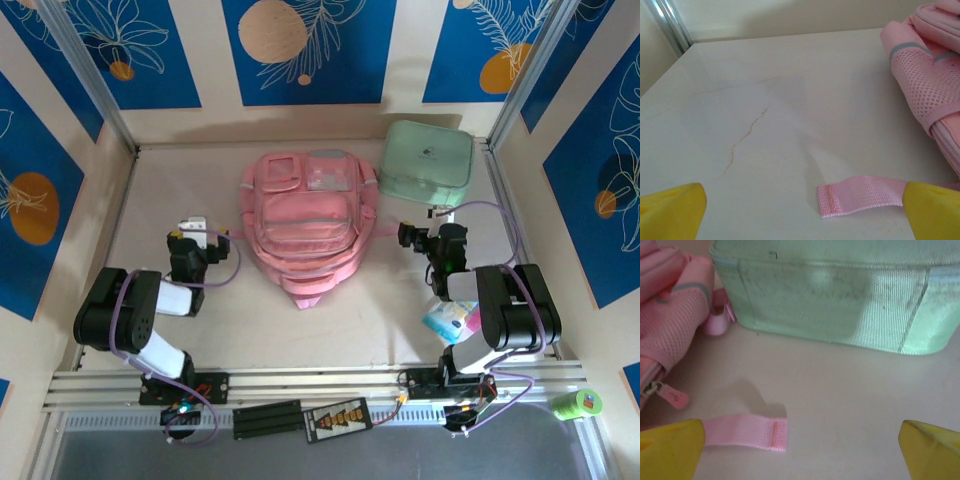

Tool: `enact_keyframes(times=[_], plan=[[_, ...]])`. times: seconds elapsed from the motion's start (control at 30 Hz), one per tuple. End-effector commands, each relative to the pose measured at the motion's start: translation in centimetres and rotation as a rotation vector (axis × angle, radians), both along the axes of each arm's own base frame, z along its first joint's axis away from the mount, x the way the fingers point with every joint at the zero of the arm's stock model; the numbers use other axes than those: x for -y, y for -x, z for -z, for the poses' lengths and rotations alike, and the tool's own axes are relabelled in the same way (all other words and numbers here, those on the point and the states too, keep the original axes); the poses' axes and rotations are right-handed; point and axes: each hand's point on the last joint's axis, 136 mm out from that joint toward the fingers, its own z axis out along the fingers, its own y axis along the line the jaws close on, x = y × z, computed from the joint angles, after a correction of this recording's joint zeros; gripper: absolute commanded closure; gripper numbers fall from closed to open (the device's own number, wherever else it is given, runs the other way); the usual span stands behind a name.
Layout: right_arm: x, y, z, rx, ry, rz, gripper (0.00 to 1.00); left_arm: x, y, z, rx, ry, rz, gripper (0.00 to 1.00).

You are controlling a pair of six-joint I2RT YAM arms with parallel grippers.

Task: Pack books, pencil case, and school supplies into a backpack

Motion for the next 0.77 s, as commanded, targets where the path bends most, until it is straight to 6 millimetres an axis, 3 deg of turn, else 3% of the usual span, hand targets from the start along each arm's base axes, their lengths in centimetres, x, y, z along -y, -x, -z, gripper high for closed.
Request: enact_keyframes(times=[0.0,0.33,0.73], plan=[[-0.1,-0.6,-0.8,0.017,-0.016,-0.017,0.01,-0.5,-0.8,-0.5,0.001,-0.004,-0.02,0.0],[-0.1,-0.6,-0.8,0.017,-0.015,-0.018,0.01,1.0,-1.2,-0.2,-0.027,-0.008,0.066,0.0],[0.0,-0.6,-0.8,0.017,-0.015,-0.017,0.01,1.0,-1.3,-0.2,-0.028,-0.005,0.071,0.0]])
